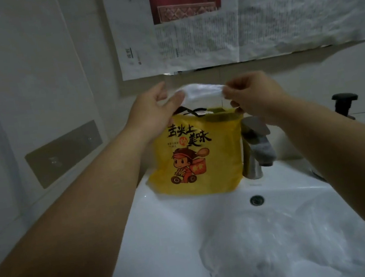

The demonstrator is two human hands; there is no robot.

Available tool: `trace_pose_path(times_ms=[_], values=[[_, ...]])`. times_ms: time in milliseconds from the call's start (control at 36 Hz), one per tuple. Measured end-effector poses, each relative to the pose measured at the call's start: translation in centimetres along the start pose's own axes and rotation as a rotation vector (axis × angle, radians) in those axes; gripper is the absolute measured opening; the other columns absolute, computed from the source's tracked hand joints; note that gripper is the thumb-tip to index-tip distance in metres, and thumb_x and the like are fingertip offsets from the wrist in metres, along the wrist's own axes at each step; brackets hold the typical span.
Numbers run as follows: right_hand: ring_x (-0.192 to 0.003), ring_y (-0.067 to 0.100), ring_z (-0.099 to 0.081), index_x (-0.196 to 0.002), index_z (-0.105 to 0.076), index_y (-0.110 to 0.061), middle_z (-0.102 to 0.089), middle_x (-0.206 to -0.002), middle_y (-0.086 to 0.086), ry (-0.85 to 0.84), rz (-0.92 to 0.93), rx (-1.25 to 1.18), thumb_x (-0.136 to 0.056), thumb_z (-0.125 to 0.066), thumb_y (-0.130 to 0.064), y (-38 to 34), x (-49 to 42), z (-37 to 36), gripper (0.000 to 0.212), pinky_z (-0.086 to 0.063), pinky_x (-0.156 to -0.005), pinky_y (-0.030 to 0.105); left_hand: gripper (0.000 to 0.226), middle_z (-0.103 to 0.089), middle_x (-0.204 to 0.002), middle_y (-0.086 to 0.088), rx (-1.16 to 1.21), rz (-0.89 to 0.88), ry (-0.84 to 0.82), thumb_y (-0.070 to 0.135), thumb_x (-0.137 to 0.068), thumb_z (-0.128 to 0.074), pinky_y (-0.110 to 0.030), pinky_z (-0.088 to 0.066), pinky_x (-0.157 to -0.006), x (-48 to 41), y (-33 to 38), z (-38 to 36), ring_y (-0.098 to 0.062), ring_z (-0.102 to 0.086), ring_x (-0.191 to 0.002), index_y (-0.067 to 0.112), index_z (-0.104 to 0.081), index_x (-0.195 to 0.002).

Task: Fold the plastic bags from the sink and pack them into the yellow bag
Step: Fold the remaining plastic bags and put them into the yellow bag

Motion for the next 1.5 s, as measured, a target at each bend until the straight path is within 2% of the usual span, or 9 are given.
trace_pose_path(times_ms=[139, 250, 361, 583, 667, 1056, 1278, 1389, 1500], values=[[-0.069, 0.008, -0.052, -0.125, -0.059, -0.008, -0.062, -0.102, 0.007, 0.06, 0.008, 0.051, -0.098, -0.052, -0.015, 1.0, -3.5, 0.2, 0.029, -0.051, -0.068, 0.026, 0.054, -0.045, -0.148, -0.001, -0.358, -0.029, -0.084, 0.03, -0.096, -0.058, -0.024, -0.03, -0.103, -2.2, -1.6, -0.4, -0.018, -0.041, -0.135, 0.016, -0.042, -0.145], [-0.071, 0.006, -0.051, -0.127, -0.06, -0.013, -0.062, -0.12, 0.01, -0.018, 0.07, 0.167, -0.098, -0.051, -0.013, 0.9, -5.6, -1.9, 0.03, -0.046, -0.067, 0.02, 0.029, -0.063, -0.123, -0.007, -0.465, -0.036, -0.184, 0.02, -0.096, -0.059, -0.031, -0.043, -0.093, -3.2, -2.4, -1.8, -0.025, -0.056, -0.115, 0.016, -0.063, -0.123], [-0.108, 0.018, -0.054, -0.121, -0.064, -0.017, -0.059, -0.13, 0.004, -0.235, 0.123, 0.445, -0.097, -0.051, -0.011, 0.9, -5.9, -5.7, 0.028, -0.039, -0.089, 0.026, 0.022, -0.066, -0.105, 0.001, -0.339, -0.086, -0.123, 0.015, -0.096, -0.057, -0.034, -0.047, -0.092, -3.9, -2.2, -1.6, -0.02, -0.059, -0.104, 0.02, -0.07, -0.112], [-0.084, 0.018, -0.051, -0.112, -0.063, -0.011, -0.054, -0.089, 0.001, -0.635, -0.075, 0.881, -0.096, -0.048, -0.009, 4.1, -5.1, -8.5, 0.022, -0.039, -0.08, 0.031, 0.02, -0.062, -0.085, 0.011, -0.148, -0.071, -0.041, 0.011, -0.095, -0.058, -0.027, -0.049, -0.087, -4.4, -3.1, -1.6, -0.01, -0.059, -0.087, 0.021, -0.072, -0.106], [-0.092, 0.021, -0.053, -0.118, -0.06, -0.009, -0.058, -0.104, 0.008, -0.679, -0.109, 0.912, -0.097, -0.05, -0.015, 4.4, -4.8, -8.6, 0.024, -0.04, -0.083, 0.031, 0.021, -0.063, -0.087, 0.009, -0.155, -0.054, -0.011, 0.011, -0.095, -0.058, -0.03, -0.05, -0.09, -4.6, -3.6, -1.7, -0.013, -0.06, -0.091, 0.021, -0.072, -0.106], [-0.118, 0.02, -0.054, -0.123, -0.063, -0.012, -0.06, -0.13, 0.006, -0.155, 0.143, 0.444, -0.096, -0.042, -0.012, -1.7, -1.6, -2.4, 0.034, -0.038, -0.088, 0.023, 0.04, -0.049, -0.142, 0.001, -0.155, -0.023, 0.116, 0.026, -0.096, -0.058, -0.021, -0.031, -0.096, -1.3, -1.7, -0.3, -0.014, -0.043, -0.131, 0.024, -0.054, -0.136], [-0.081, 0.006, -0.052, -0.114, -0.068, -0.013, -0.063, -0.094, -0.005, 0.004, 0.143, 0.286, -0.092, -0.048, -0.01, -2.1, 6.0, 0.0, 0.03, -0.038, -0.068, 0.017, 0.027, -0.061, -0.106, 0.01, 0.012, -0.009, 0.085, 0.018, -0.093, -0.061, -0.014, -0.045, -0.087, 5.2, -0.9, -1.9, -0.002, -0.06, -0.101, 0.02, -0.066, -0.12], [-0.061, 0.005, -0.048, -0.109, -0.07, -0.016, -0.056, -0.076, -0.013, -0.003, 0.065, 0.296, -0.09, -0.05, -0.011, 0.5, 9.9, -0.4, 0.028, -0.036, -0.05, 0.013, 0.027, -0.061, -0.112, 0.009, 0.069, 0.107, -0.025, 0.021, -0.091, -0.063, -0.031, -0.055, -0.088, 8.8, -3.5, -4.4, -0.01, -0.063, -0.104, 0.023, -0.066, -0.118], [-0.068, 0.009, -0.053, -0.108, -0.07, -0.013, -0.064, -0.083, -0.004, -0.033, -0.043, 0.229, -0.091, -0.05, -0.01, 3.5, 13.8, -1.0, 0.027, -0.043, -0.062, 0.023, 0.036, -0.058, -0.131, 0.002, -0.004, 0.203, -0.138, 0.022, -0.091, -0.063, -0.024, -0.041, -0.095, 13.3, -5.7, -6.6, -0.015, -0.053, -0.119, 0.019, -0.061, -0.127]])
Point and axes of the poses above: each hand's wrist, its own x-axis away from the middle knuckle, its own z-axis out of the back of the hand, y = z × x, the point moved 8 cm from there along -x, towards the middle knuckle
